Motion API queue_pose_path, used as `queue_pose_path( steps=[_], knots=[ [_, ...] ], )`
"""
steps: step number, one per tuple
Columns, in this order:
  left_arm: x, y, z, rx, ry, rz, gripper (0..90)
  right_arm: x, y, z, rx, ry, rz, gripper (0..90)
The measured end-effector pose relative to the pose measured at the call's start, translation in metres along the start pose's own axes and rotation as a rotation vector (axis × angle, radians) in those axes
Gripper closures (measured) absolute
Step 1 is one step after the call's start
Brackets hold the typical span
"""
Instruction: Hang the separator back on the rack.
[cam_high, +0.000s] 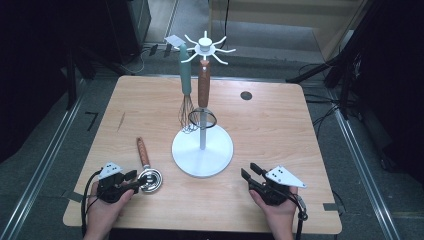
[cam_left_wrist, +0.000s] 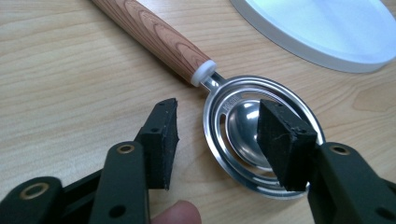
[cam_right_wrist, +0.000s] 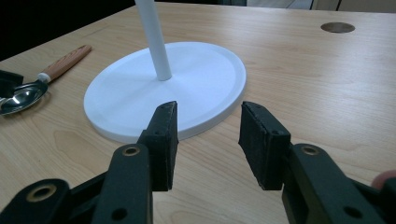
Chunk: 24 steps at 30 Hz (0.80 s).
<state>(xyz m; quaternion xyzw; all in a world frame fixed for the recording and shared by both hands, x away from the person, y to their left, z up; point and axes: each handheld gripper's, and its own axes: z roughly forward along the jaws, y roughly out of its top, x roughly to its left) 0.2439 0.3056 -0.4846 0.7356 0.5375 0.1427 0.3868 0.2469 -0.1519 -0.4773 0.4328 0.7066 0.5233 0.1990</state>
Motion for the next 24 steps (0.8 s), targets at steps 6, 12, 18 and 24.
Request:
queue_pose_path(
  steps=[6, 12, 18, 24],
  knots=[
    [-0.003, 0.000, 0.002, 0.025, -0.023, 0.005, 66.4, 0.004, 0.000, 0.001, 0.001, 0.011, -0.006, 58.2],
    [-0.010, -0.003, 0.001, 0.039, -0.047, 0.021, 68.2, 0.008, 0.000, 0.004, 0.009, 0.024, -0.012, 58.2],
    [-0.026, -0.005, 0.001, 0.070, -0.086, 0.065, 65.3, 0.012, -0.001, 0.005, 0.013, 0.033, -0.015, 58.2],
    [-0.027, -0.004, 0.002, 0.055, -0.082, 0.061, 53.2, 0.013, -0.001, 0.006, 0.015, 0.039, -0.016, 58.2]
  ],
)
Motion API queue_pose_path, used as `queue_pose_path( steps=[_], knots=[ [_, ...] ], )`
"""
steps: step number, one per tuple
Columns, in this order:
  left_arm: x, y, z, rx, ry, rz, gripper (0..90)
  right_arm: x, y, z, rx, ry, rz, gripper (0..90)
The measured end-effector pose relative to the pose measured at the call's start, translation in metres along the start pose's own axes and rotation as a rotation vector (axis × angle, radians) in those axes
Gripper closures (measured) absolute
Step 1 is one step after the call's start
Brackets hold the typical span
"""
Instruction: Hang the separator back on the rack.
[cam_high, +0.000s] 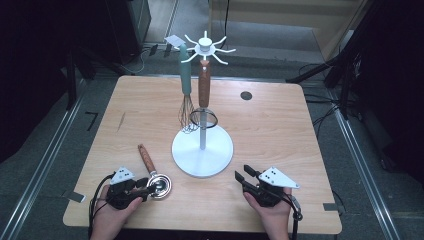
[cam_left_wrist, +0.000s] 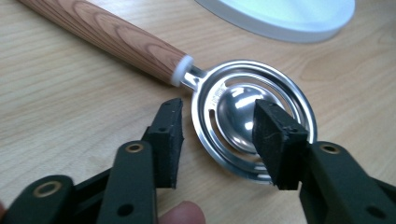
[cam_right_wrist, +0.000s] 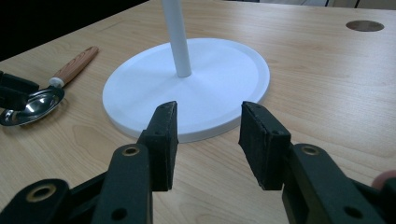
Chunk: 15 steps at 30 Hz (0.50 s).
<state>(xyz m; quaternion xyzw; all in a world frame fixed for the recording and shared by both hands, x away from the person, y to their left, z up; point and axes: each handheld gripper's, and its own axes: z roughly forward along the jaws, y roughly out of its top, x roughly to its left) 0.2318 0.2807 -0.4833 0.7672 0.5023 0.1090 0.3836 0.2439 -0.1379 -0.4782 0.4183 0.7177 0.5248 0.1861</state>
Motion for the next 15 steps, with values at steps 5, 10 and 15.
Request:
queue_pose_path(
  steps=[5, 10, 15],
  knots=[
    [0.005, 0.001, 0.002, -0.004, -0.007, -0.032, 58.0, 0.000, 0.000, 0.001, 0.001, 0.001, -0.002, 58.2],
    [-0.002, 0.001, 0.004, 0.023, -0.036, -0.001, 68.3, 0.003, 0.000, 0.002, 0.002, 0.009, -0.005, 58.2],
    [-0.013, 0.000, 0.007, 0.032, -0.054, 0.022, 69.7, 0.011, -0.001, 0.004, 0.003, 0.034, 0.001, 58.0]
  ],
)
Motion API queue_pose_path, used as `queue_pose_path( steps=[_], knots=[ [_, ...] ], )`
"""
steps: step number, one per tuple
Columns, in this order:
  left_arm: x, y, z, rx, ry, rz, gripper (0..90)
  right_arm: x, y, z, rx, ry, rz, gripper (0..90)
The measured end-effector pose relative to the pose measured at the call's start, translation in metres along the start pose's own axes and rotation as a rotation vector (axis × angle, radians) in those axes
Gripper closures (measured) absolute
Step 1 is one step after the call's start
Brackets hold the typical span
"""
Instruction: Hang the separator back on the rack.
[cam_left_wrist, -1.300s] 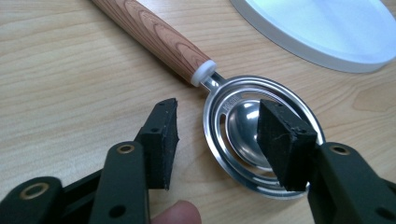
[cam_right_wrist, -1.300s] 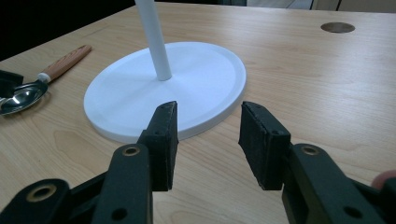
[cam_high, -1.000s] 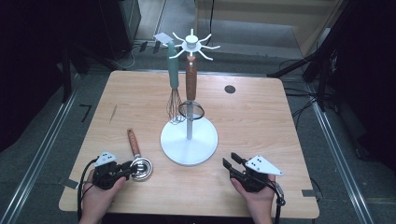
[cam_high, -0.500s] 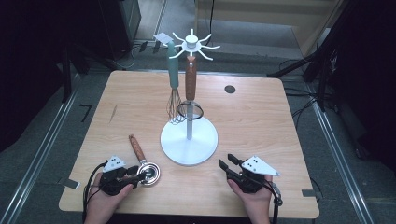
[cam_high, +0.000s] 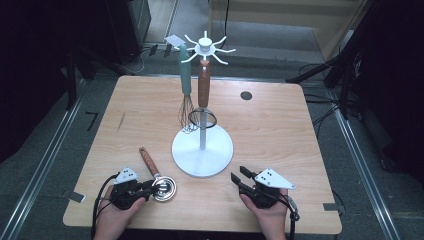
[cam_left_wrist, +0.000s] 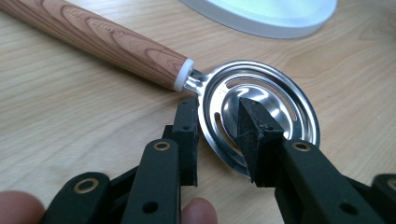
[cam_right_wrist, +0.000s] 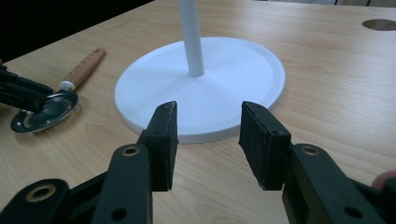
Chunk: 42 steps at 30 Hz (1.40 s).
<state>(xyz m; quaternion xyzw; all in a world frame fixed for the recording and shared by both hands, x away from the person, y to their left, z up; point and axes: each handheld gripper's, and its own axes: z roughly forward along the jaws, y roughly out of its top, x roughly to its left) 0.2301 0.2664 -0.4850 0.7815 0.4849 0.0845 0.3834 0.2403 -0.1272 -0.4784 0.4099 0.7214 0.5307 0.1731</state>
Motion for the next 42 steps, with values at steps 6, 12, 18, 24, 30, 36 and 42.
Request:
queue_pose_path(
  steps=[6, 12, 18, 24, 30, 36, 42],
  knots=[
    [-0.020, -0.001, 0.008, 0.005, -0.013, 0.033, 69.5, 0.021, -0.001, 0.008, 0.014, 0.061, -0.017, 58.3],
    [-0.041, -0.001, 0.016, 0.006, -0.026, 0.051, 68.8, 0.046, -0.004, 0.018, 0.036, 0.118, -0.042, 60.6],
    [-0.056, -0.001, 0.023, 0.006, -0.034, 0.043, 69.5, 0.060, -0.008, 0.026, 0.067, 0.151, -0.056, 62.9],
    [-0.068, -0.001, 0.029, -0.006, -0.049, 0.029, 69.7, 0.062, -0.010, 0.028, 0.086, 0.161, -0.057, 63.5],
    [-0.082, -0.001, 0.038, -0.009, -0.111, 0.057, 63.4, 0.064, -0.013, 0.031, 0.111, 0.153, -0.058, 63.7],
    [-0.077, -0.001, 0.028, -0.045, -0.137, 0.091, 54.0, 0.067, -0.015, 0.032, 0.127, 0.190, -0.050, 75.1],
    [-0.042, 0.003, 0.007, -0.110, -0.098, 0.049, 52.7, 0.076, -0.018, 0.037, 0.185, 0.240, -0.080, 87.6]
  ],
)
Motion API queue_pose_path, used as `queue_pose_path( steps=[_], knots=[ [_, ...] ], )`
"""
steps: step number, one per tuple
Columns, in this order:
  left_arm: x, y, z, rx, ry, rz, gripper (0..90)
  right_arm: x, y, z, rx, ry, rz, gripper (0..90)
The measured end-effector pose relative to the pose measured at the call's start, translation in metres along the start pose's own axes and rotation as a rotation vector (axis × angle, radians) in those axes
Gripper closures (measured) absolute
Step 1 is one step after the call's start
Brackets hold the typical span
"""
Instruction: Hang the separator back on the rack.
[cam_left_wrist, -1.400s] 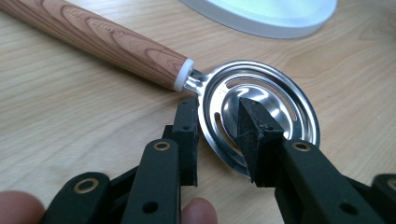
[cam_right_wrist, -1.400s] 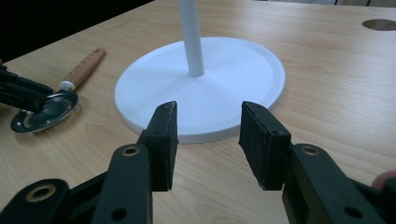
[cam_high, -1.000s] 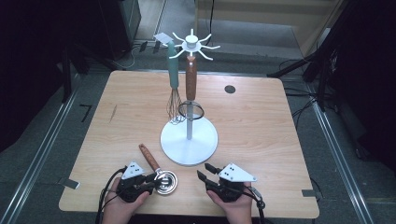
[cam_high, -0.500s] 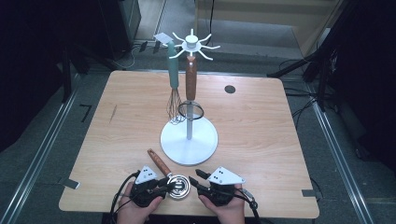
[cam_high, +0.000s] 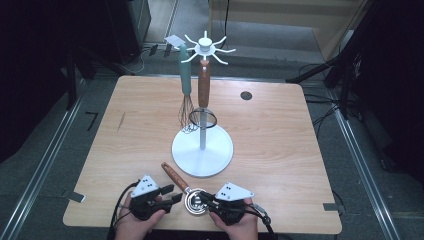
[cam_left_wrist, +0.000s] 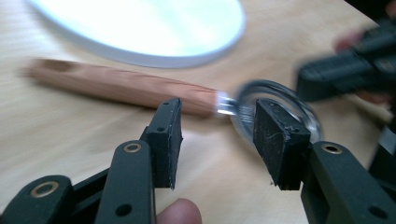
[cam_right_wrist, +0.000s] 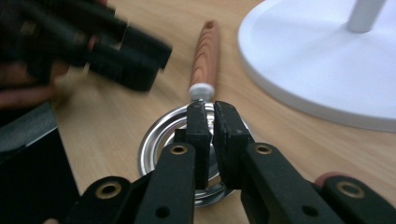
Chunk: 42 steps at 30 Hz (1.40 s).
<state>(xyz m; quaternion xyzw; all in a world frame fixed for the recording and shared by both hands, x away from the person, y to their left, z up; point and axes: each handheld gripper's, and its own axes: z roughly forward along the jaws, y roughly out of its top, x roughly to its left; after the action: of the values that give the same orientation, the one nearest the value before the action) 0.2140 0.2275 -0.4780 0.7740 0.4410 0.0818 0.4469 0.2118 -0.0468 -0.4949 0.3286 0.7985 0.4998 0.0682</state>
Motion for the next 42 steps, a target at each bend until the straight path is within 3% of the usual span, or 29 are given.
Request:
queue_pose_path(
  steps=[6, 10, 13, 17, 23, 31, 42],
  knots=[
    [0.043, -0.001, -0.019, -0.050, 0.105, -0.062, 42.0, 0.001, -0.003, 0.007, 0.059, 0.007, -0.008, 89.0],
    [0.072, -0.004, -0.035, -0.104, 0.204, -0.111, 34.2, 0.000, -0.004, 0.009, 0.097, 0.005, -0.017, 88.0],
    [0.086, -0.008, -0.044, -0.146, 0.274, -0.119, 27.7, -0.004, -0.005, 0.007, 0.104, -0.003, -0.019, 87.3],
    [0.103, -0.011, -0.053, -0.169, 0.311, -0.178, 25.2, -0.011, -0.005, 0.004, 0.121, -0.014, -0.010, 85.3],
    [0.111, -0.013, -0.056, -0.176, 0.326, -0.189, 23.2, -0.022, -0.007, -0.004, 0.128, -0.018, 0.007, 84.2],
    [0.112, -0.010, -0.056, -0.170, 0.343, -0.152, 22.8, -0.032, -0.010, -0.014, 0.127, -0.046, 0.009, 83.2],
    [0.115, -0.009, -0.059, -0.159, 0.349, -0.135, 23.8, -0.049, -0.014, -0.033, 0.143, -0.086, 0.010, 80.1]
  ],
)
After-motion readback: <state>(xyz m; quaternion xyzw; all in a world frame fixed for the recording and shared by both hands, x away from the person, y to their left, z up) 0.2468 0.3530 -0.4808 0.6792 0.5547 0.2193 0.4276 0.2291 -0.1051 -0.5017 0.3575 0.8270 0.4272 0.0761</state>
